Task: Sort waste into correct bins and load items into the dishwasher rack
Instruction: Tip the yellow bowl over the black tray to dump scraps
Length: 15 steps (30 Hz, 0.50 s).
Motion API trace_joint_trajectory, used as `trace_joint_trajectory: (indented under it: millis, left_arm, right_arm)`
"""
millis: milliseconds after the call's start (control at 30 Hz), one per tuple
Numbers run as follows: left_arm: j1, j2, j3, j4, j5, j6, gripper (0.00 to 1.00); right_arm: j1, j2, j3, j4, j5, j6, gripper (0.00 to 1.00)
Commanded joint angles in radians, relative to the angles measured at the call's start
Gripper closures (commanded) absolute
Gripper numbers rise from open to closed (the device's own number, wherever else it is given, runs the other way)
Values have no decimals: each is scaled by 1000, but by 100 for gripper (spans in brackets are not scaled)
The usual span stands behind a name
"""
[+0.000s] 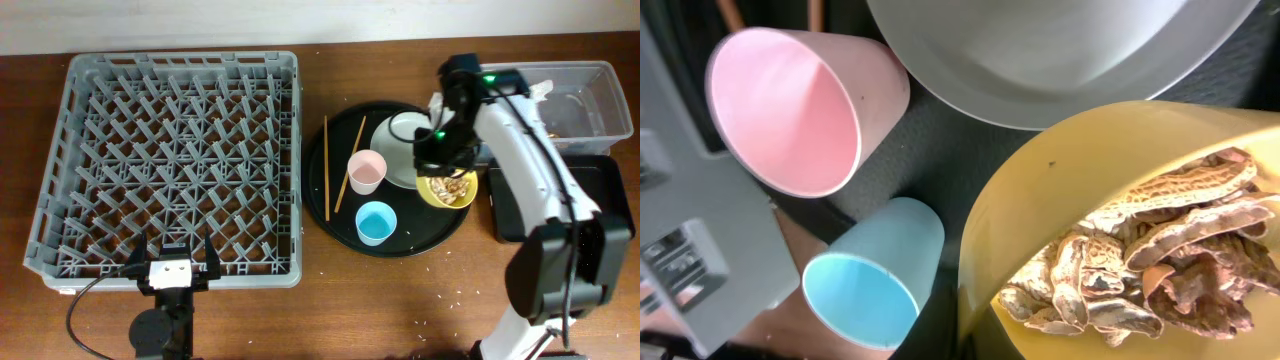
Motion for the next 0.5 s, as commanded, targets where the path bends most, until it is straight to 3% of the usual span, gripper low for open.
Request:
trace_joint_trajectory:
  millis: [0, 200, 467]
  left_arm:
    - [5, -1, -5, 0, 11, 13, 1]
    - [5, -1, -5, 1, 11, 13, 1]
    - [5, -1, -5, 0, 11, 13, 1]
  right_arm:
    - [-112, -82, 28, -6, -112, -161, 96]
    - [-402, -89, -17, 27, -418, -491, 96]
    - [-689, -88, -250, 280, -693, -541, 96]
